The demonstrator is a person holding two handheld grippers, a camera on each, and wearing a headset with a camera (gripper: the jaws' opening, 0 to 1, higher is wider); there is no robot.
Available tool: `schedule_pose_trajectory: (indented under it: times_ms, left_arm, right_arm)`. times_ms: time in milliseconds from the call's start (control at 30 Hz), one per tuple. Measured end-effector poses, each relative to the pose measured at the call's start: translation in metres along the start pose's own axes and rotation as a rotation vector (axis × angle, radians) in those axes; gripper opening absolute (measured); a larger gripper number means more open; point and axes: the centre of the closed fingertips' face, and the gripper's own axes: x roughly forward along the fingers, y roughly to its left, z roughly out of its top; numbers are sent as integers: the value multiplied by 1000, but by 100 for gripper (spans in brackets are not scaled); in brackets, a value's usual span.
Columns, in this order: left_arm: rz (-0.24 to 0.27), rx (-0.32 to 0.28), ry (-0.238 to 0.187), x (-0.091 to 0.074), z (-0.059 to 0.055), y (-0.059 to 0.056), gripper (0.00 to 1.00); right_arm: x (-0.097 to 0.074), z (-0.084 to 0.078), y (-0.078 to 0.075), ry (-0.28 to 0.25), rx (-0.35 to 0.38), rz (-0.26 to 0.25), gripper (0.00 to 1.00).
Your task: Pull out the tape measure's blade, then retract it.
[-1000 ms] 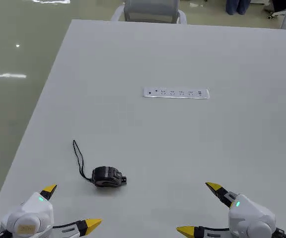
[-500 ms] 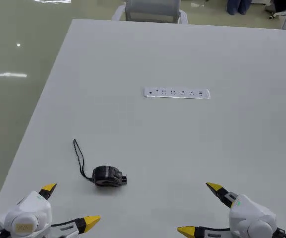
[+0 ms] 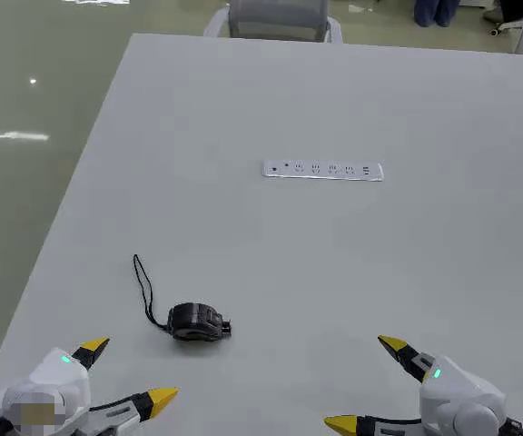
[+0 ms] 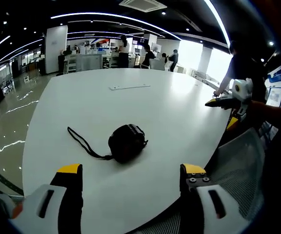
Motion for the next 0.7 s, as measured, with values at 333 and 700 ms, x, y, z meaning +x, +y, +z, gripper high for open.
schedule_pose_trajectory:
  times_ms: [333, 700]
  left_arm:
    - [52, 44, -29, -3, 6, 10, 99]
    - [60, 70, -30, -5, 9, 11, 99]
  right_arm:
    - [0, -1, 0, 8, -3, -2, 92]
    - [-1, -1, -2, 2, -3, -9, 92]
